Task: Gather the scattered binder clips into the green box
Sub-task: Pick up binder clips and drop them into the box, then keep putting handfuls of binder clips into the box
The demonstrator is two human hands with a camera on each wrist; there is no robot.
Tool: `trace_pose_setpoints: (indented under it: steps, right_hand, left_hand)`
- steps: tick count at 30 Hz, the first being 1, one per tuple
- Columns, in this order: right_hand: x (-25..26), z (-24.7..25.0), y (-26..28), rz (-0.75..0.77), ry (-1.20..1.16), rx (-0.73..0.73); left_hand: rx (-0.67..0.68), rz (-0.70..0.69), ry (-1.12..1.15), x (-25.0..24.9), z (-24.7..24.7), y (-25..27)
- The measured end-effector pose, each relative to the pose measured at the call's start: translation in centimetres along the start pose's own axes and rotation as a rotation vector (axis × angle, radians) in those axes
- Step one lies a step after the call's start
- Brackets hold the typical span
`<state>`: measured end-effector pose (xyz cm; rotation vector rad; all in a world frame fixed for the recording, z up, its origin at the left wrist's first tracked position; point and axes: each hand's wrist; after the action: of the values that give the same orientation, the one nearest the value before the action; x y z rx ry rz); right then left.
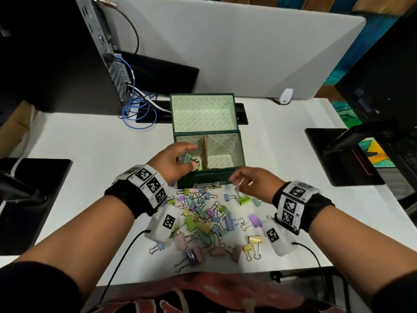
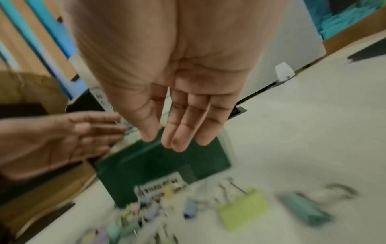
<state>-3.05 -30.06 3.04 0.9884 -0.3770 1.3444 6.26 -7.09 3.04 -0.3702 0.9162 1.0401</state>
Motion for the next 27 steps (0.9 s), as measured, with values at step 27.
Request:
trace_pose_setpoints:
  steps: [27]
  right_hand:
    - [-2.7,-5.7,0.4,0.159,0.561,0.27]
  left_hand:
    - [0.455,-0.015,-0.615,3.4,-5.8,5.1]
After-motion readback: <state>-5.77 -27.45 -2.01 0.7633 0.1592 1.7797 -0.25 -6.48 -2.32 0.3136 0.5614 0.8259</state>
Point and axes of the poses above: each hand's wrist, its own y-axis away from the middle knuckle, its own z-axis out of the back of the hand, x = y × z, and after that the axes turned 4 degrees about -y, right-handed
